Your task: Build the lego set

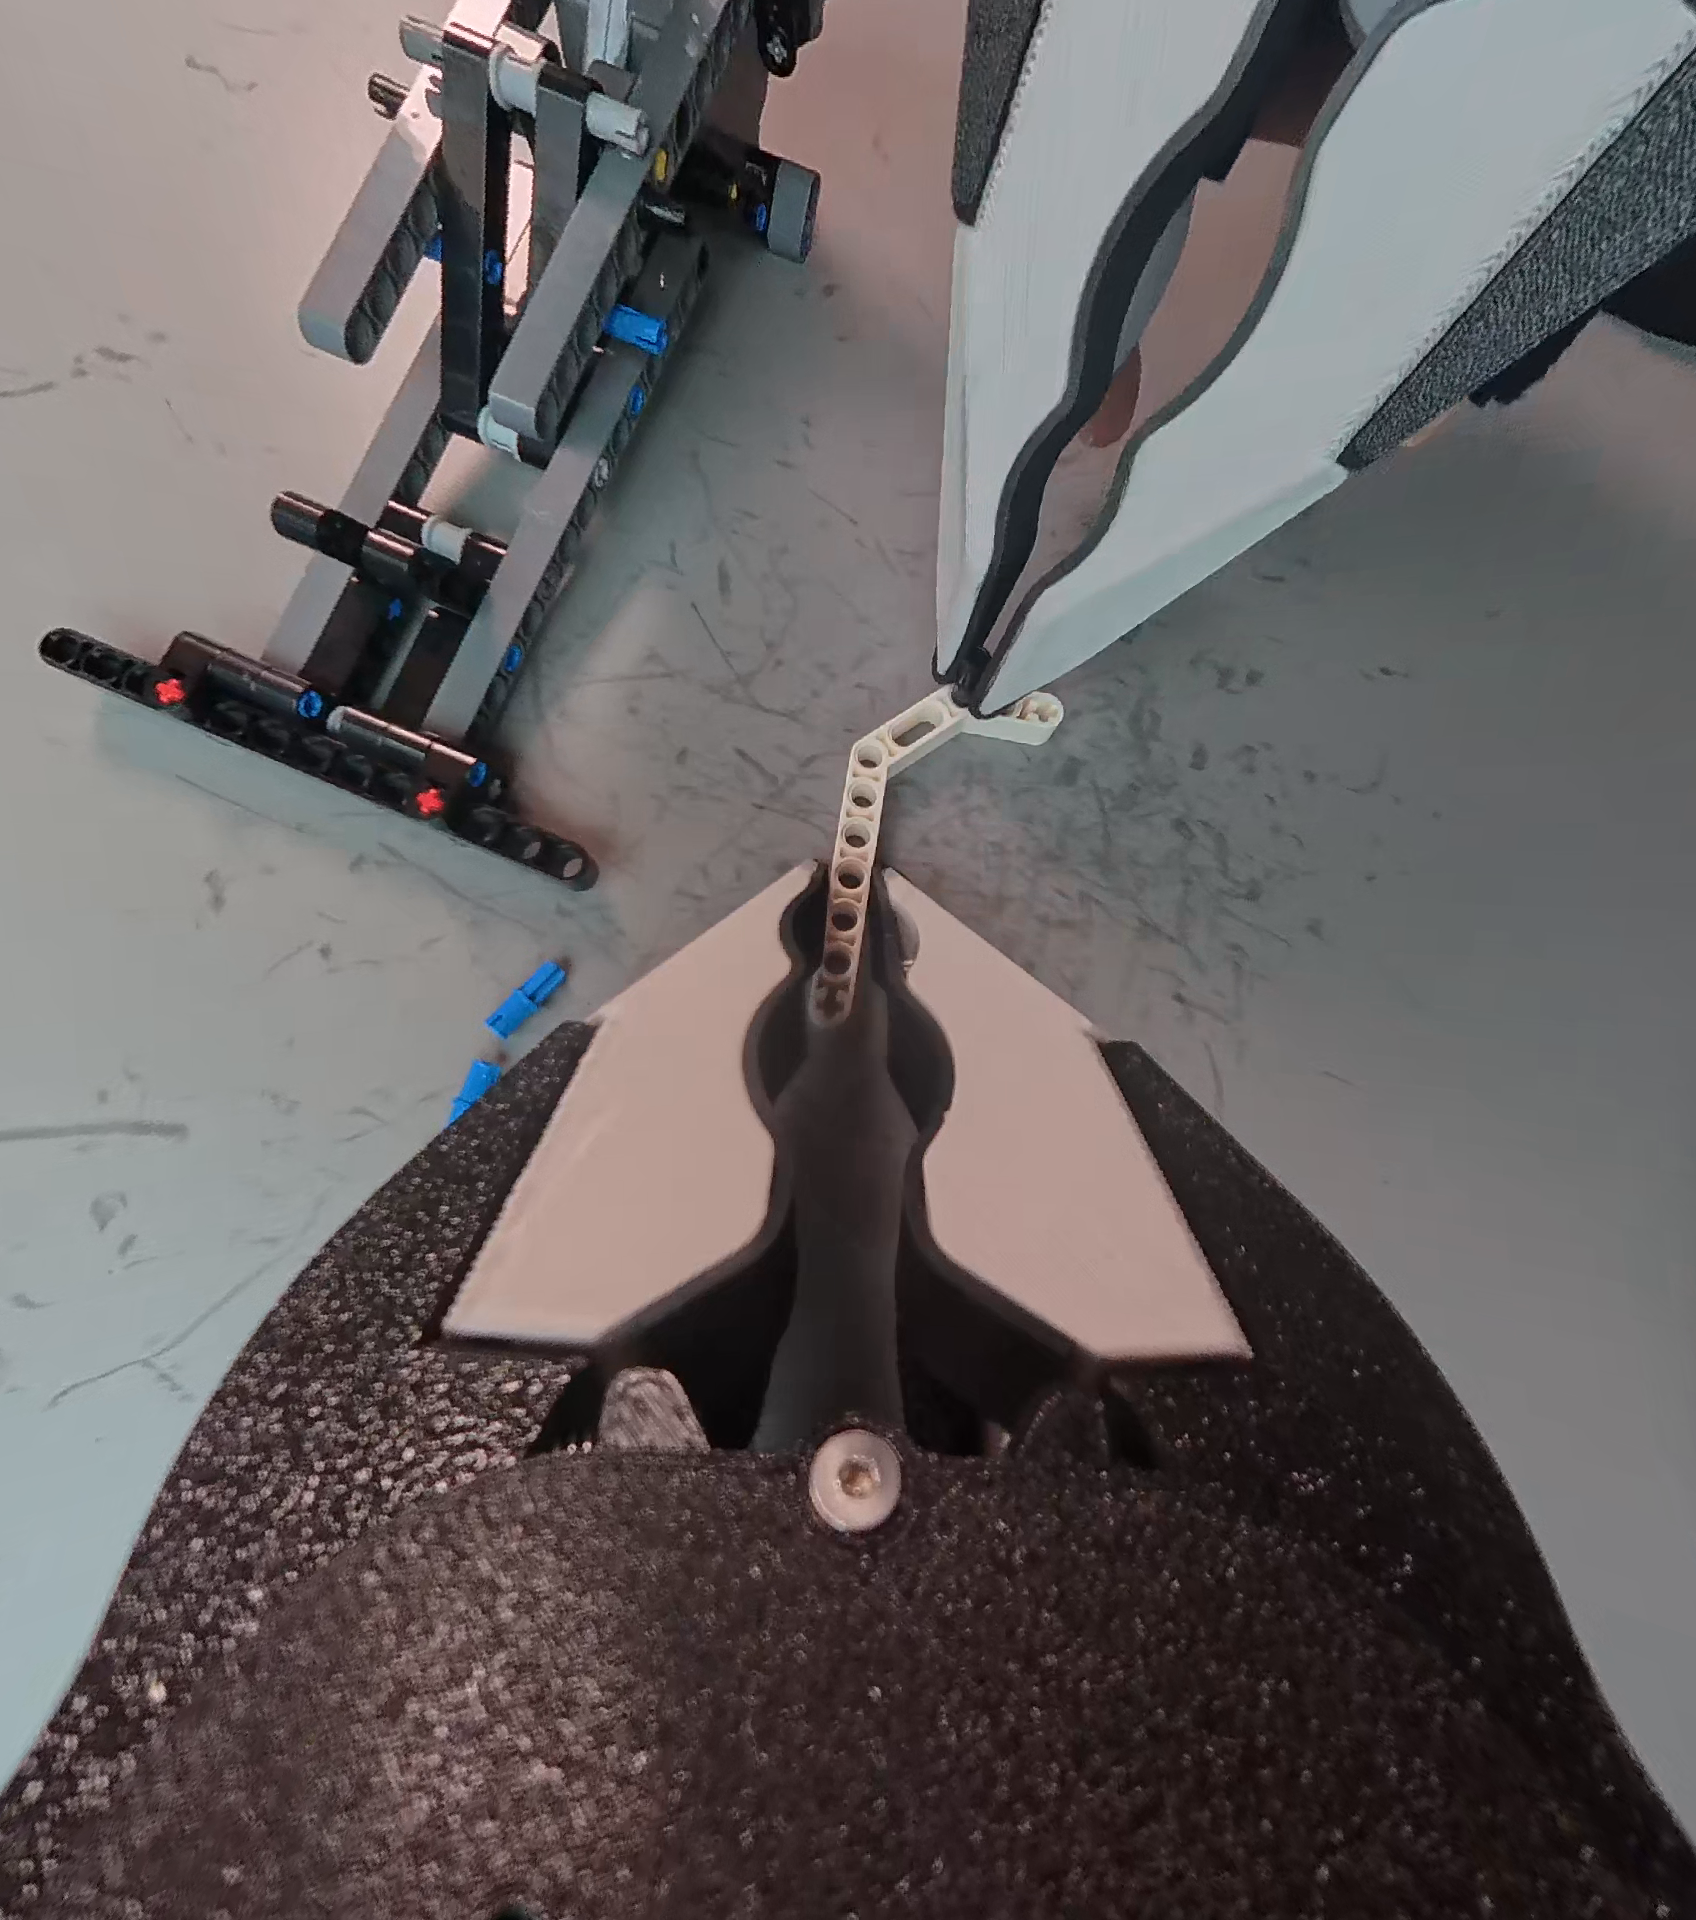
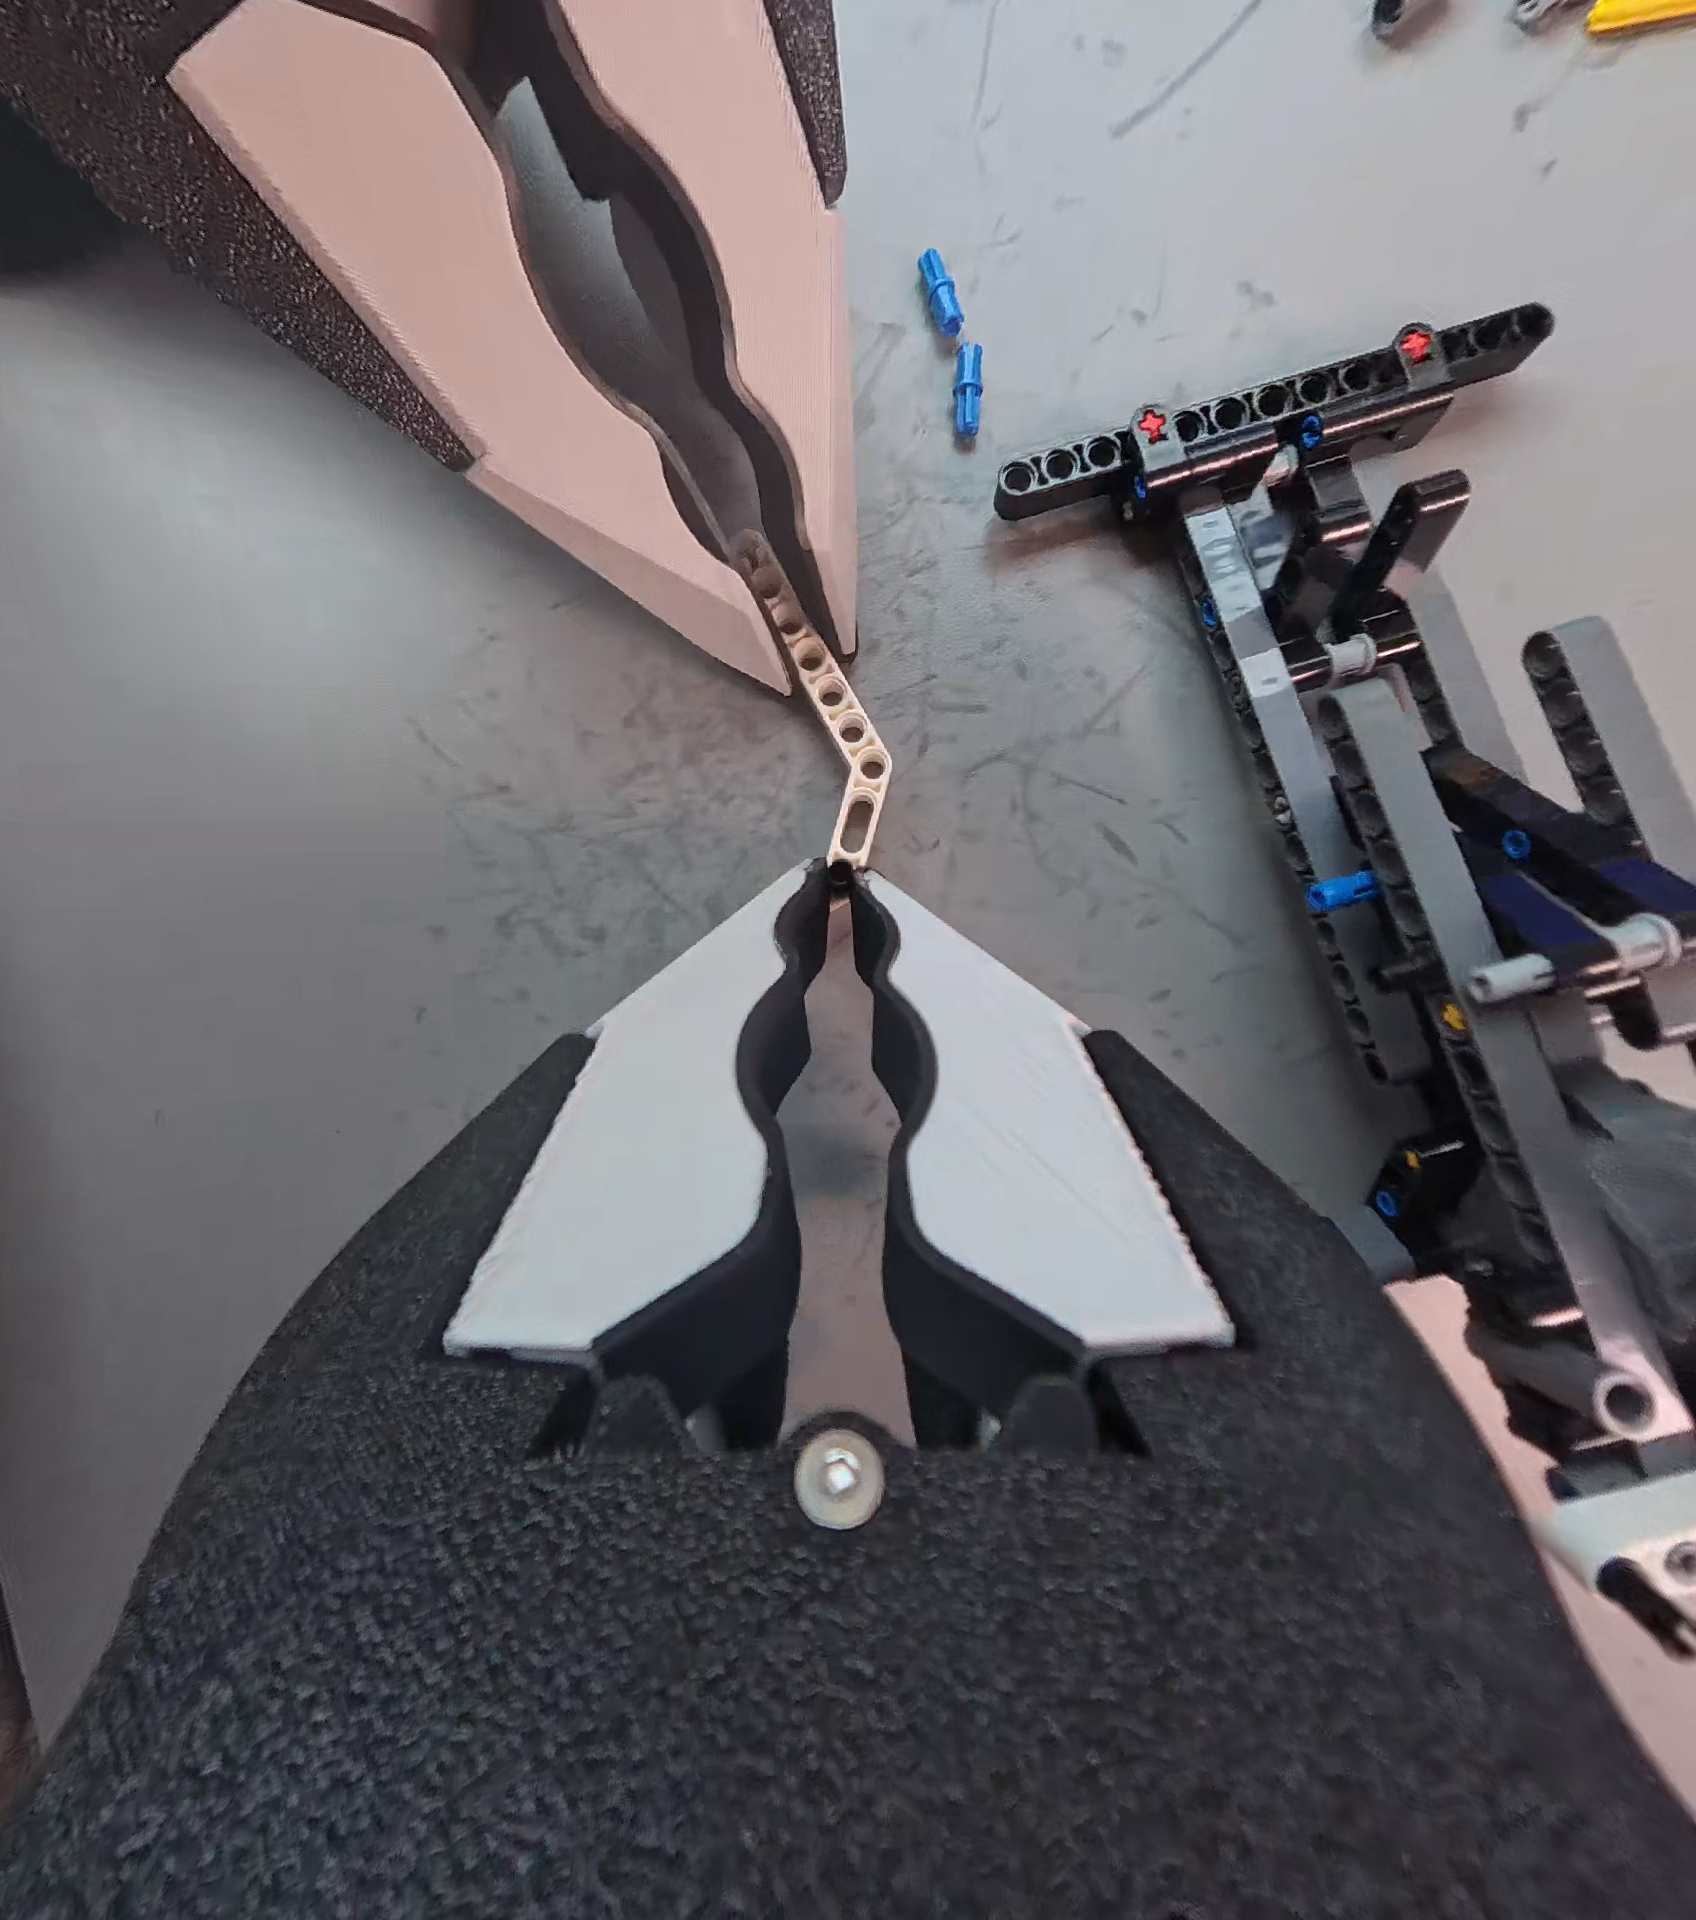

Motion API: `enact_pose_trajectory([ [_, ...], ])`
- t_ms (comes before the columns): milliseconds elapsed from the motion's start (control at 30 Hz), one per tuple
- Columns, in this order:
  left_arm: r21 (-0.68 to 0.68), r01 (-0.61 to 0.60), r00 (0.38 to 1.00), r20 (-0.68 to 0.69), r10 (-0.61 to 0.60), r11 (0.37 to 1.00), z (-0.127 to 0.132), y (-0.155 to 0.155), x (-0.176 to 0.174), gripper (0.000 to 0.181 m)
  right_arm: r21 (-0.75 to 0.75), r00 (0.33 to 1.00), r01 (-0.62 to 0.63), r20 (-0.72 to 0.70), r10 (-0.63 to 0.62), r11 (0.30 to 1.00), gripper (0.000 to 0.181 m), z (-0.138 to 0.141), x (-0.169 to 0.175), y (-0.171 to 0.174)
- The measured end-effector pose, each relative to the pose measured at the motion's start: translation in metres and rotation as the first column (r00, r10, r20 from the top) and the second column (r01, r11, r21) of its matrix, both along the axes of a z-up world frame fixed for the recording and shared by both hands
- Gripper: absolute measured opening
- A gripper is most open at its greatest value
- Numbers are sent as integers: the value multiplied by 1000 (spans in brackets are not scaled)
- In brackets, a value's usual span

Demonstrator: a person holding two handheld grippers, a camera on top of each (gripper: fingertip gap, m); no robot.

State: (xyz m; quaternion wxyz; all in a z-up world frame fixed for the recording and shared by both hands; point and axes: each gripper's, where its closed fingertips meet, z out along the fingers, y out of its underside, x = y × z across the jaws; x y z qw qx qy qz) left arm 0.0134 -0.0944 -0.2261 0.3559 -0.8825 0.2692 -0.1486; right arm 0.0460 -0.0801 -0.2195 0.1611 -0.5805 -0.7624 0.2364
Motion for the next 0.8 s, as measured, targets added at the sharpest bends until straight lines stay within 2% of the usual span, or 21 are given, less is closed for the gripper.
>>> enact_pose_trajectory([
  [133, -4, -1, 1000, 5, 1, 1000, 0, 0, 0, 7, 16, 994, -69, 86, 68, 997, 4, -1, 1, 0],
  [367, 1, -9, 1000, 6, 9, 1000, 0, 0, 0, 7, 8, 985, -92, 149, 89, 996, 4, -2, 2, 0],
  [567, 11, -10, 1000, -13, 10, 1000, 0, -1, -1, 7, -37, 997, -11, 73, 14, 999, 5, 0, -2, 0],
  [700, 16, -7, 1000, -23, 8, 1000, 0, -1, -1, 7, -47, 999, 0, 36, 2, 999, 22, 2, -3, 4],
  [800, 17, -4, 1000, -24, 4, 1000, 0, -1, -1, 7, -63, 1000, 2, 23, 0, 998, 23, 7, -2, 3],
])
